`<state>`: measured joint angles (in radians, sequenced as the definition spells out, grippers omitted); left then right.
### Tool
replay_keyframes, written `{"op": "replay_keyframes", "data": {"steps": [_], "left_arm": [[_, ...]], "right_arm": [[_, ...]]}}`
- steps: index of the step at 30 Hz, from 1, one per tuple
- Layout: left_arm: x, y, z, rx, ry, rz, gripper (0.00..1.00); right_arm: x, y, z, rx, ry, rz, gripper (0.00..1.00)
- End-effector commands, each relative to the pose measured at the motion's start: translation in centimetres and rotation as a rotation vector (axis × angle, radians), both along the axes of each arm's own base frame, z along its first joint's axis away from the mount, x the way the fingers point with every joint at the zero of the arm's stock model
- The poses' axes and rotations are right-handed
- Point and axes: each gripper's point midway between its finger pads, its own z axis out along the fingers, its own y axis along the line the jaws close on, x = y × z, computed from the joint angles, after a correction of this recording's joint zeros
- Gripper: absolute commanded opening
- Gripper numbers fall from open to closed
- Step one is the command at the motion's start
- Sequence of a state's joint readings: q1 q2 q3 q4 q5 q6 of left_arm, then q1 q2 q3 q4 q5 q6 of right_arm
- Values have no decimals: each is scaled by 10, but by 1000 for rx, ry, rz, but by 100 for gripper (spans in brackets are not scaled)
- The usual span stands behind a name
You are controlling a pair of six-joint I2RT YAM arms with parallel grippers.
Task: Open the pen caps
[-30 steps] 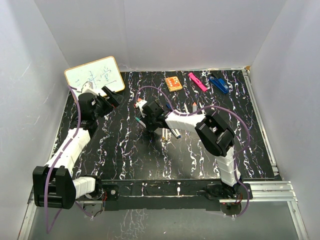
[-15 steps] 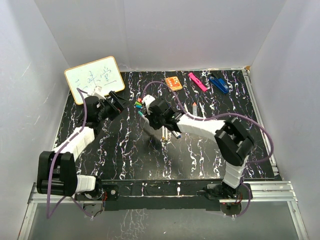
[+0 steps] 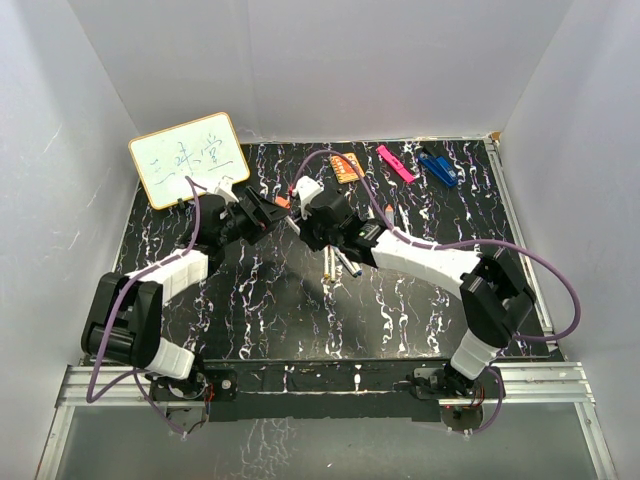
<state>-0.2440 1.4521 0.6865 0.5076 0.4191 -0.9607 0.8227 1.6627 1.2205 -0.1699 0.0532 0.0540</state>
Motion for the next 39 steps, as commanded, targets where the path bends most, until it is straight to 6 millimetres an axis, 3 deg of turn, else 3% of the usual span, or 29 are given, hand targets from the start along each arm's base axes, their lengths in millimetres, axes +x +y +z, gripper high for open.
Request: {"op": "replay_keyframes", "data": {"steps": [1, 10, 18, 39], "left_arm": [[12, -13, 26, -58, -74, -7, 83], [23, -19, 29, -86, -82, 0, 75], [24, -24, 29, -116, -86, -11, 57], [22, -30, 32, -145, -99, -38, 25]], "right_arm": [[4, 0, 33, 77, -68, -14, 0], [-5, -2, 36, 94, -63, 12, 0], [-8, 0, 40, 107, -64, 28, 0], [-6, 5, 29, 90, -37, 40, 0]]}}
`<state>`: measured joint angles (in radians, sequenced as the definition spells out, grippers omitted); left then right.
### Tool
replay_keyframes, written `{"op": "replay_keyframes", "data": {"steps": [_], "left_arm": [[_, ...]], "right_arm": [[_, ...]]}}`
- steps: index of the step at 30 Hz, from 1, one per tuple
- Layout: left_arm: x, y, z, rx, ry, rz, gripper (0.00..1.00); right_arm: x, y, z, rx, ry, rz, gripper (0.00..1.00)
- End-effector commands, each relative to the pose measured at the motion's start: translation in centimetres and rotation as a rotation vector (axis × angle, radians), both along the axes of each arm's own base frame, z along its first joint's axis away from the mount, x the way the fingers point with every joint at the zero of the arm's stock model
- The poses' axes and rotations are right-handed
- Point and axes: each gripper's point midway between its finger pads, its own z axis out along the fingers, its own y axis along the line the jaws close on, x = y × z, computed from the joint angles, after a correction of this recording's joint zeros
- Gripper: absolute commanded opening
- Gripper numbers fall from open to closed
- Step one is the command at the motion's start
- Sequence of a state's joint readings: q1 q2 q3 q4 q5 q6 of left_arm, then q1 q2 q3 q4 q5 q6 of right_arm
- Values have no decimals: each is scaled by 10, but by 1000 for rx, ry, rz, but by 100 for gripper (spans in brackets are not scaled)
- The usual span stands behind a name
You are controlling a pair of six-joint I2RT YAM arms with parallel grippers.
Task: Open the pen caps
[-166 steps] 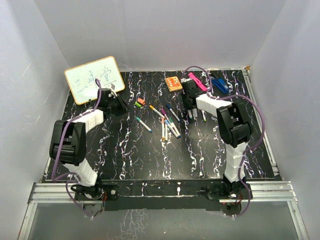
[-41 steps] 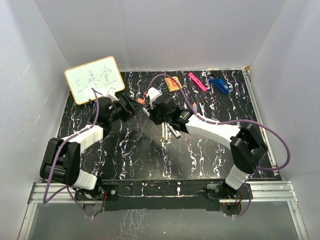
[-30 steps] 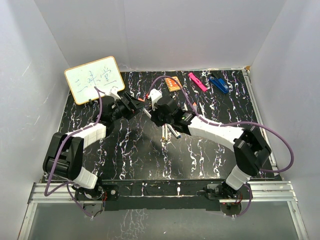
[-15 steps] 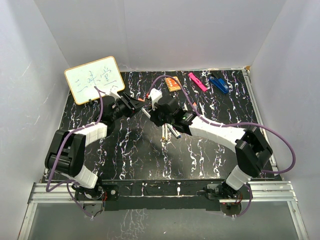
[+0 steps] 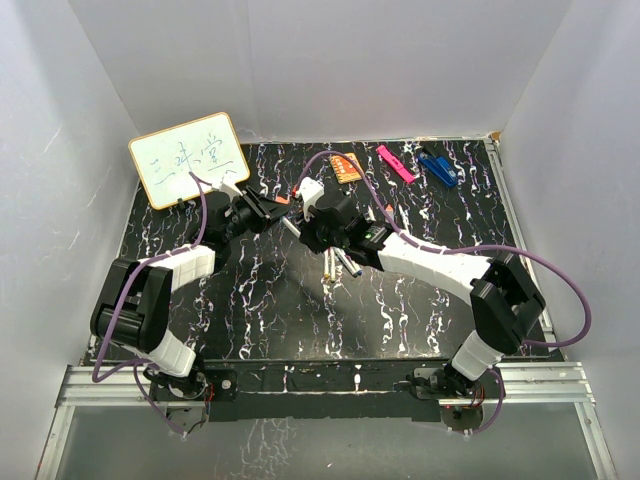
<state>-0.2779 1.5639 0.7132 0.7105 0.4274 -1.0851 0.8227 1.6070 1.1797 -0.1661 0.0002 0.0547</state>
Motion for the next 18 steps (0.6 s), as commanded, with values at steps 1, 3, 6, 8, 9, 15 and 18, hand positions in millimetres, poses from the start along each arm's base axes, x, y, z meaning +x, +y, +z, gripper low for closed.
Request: {"op": "replay_keyframes", "data": {"steps": [1, 3, 6, 8, 9, 15, 18], "left_arm": [[3, -6, 20, -23, -67, -30, 23], [3, -7, 20, -26, -68, -34, 19], [2, -8, 20, -29, -68, -41, 9], [2, -9, 20, -32, -67, -48, 0], [2, -10, 20, -33, -65, -54, 0], [1, -16, 22, -39, -62, -81, 0], [-2, -21, 24, -40, -67, -98, 0]], "right_arm": [[8, 7, 21, 58, -43, -6, 0], [8, 7, 20, 56, -41, -6, 0], [9, 7, 20, 54, -43, -9, 0], [9, 7, 18, 51, -40, -10, 0], [10, 7, 18, 49, -39, -11, 5], [12, 8, 17, 40, -34, -19, 66], [15, 10, 18, 39, -36, -22, 71]]}}
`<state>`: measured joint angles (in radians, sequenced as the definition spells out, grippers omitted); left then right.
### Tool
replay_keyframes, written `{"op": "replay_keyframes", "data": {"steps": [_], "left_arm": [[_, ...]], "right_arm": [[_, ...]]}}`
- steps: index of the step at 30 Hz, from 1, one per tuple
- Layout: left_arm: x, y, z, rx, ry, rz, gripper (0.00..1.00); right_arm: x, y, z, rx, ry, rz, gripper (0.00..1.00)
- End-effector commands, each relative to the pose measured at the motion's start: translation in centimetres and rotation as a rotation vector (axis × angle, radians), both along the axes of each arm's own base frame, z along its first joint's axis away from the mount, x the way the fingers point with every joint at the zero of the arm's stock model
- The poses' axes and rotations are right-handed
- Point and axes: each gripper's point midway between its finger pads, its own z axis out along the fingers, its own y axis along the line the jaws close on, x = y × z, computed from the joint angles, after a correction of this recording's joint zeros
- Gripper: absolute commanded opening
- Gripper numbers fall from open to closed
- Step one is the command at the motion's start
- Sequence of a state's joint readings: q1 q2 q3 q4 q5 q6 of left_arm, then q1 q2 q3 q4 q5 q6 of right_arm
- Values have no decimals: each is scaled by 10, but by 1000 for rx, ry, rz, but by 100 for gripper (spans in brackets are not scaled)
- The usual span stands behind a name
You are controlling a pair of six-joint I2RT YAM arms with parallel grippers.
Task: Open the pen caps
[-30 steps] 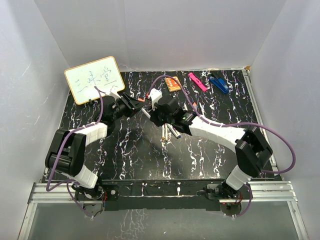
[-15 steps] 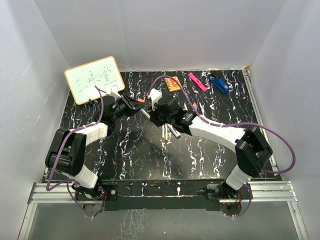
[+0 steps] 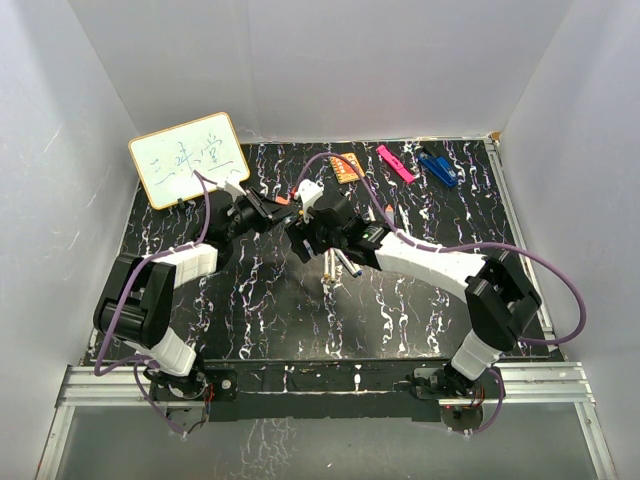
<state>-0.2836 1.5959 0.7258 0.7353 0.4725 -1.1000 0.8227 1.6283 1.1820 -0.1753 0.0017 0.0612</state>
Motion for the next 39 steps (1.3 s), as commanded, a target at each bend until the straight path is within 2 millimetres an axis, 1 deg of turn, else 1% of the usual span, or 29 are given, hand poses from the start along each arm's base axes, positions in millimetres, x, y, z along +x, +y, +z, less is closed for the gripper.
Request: {"op": "replay_keyframes", "data": {"steps": [1, 3, 8, 11, 15, 18, 23, 26, 27, 29, 31, 33, 34, 36, 39], "left_arm": [[0, -13, 27, -18, -77, -53, 0], [-3, -18, 29, -17, -84, -67, 0], [-10, -31, 31, -1, -93, -100, 0], [-14, -37, 30, 20, -99, -110, 0], [-18, -42, 31, 36, -106, -122, 0], [-20, -44, 32, 45, -112, -125, 0], [-20, -43, 32, 64, -123, -117, 0], [-17, -39, 30, 105, -120, -94, 0], [-15, -37, 30, 122, -118, -81, 0], [-4, -26, 30, 167, -113, -33, 0], [11, -12, 33, 190, -114, 16, 0], [29, 3, 37, 188, -114, 56, 0], [38, 12, 38, 178, -111, 69, 0], [54, 25, 39, 175, -112, 101, 0], [70, 33, 39, 179, -113, 118, 0]], "right_arm": [[16, 10, 28, 56, -60, -19, 71], [18, 12, 28, 56, -60, -21, 70], [23, 17, 27, 54, -56, -29, 63], [26, 18, 25, 52, -51, -38, 55], [28, 19, 28, 57, -55, -48, 43], [29, 18, 30, 60, -60, -57, 30], [30, 16, 28, 54, -56, -70, 0], [29, 14, 24, 42, -43, -74, 0], [27, 13, 22, 37, -35, -74, 0], [21, 9, 14, 18, -7, -67, 0], [12, 2, 4, 0, 20, -63, 0], [2, -9, -3, -12, 38, -67, 0], [-4, -17, -12, -27, 51, -75, 0], [-11, -28, -17, -40, 57, -89, 0], [-17, -39, -18, -50, 59, -106, 0]]}}
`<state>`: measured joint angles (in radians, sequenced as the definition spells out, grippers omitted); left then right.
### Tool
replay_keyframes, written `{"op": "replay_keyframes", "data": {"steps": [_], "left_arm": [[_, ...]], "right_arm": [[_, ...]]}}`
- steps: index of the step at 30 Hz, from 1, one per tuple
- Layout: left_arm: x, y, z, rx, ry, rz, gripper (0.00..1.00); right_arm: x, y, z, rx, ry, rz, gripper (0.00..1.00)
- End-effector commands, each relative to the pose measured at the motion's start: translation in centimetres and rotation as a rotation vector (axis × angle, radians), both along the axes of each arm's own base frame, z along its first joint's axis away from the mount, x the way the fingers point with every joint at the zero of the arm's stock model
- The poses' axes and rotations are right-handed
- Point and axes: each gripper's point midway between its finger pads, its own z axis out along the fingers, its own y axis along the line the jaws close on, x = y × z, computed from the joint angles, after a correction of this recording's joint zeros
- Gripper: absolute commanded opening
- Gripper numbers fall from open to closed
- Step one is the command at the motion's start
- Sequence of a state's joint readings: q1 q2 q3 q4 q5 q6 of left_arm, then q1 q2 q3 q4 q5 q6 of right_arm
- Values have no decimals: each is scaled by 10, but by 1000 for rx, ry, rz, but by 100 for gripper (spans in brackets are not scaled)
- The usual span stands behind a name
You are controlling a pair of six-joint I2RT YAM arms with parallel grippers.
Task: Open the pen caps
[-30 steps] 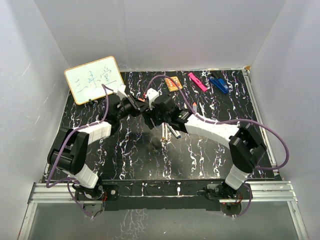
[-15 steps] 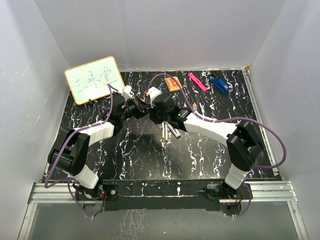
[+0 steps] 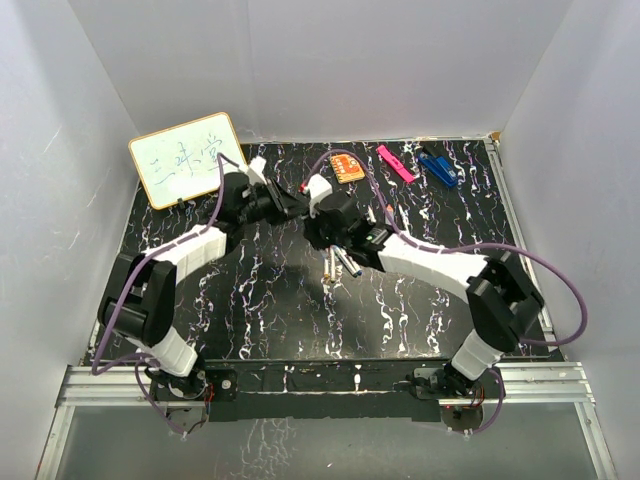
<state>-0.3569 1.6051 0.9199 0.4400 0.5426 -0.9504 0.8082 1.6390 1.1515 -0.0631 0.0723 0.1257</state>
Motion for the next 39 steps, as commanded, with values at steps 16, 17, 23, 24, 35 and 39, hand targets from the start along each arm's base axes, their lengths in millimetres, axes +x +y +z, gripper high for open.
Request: {"op": "replay_keyframes", "data": {"steps": [16, 17, 23, 24, 35, 39], "left_arm": [[68, 94, -46, 248, 42, 299, 0], [63, 97, -54, 265, 58, 302, 0], [51, 104, -87, 303, 124, 312, 0], [51, 104, -91, 306, 132, 312, 0], [64, 109, -128, 306, 219, 334, 0], [69, 111, -137, 298, 236, 352, 1]], "right_arm": [[22, -118, 1, -128, 59, -330, 0], [28, -126, 3, -123, 58, -355, 0], [54, -161, 7, -124, 52, -450, 0], [57, -165, 7, -125, 52, -460, 0], [66, -195, 4, -107, 66, -534, 0], [66, -199, 4, -105, 68, -539, 0]]}}
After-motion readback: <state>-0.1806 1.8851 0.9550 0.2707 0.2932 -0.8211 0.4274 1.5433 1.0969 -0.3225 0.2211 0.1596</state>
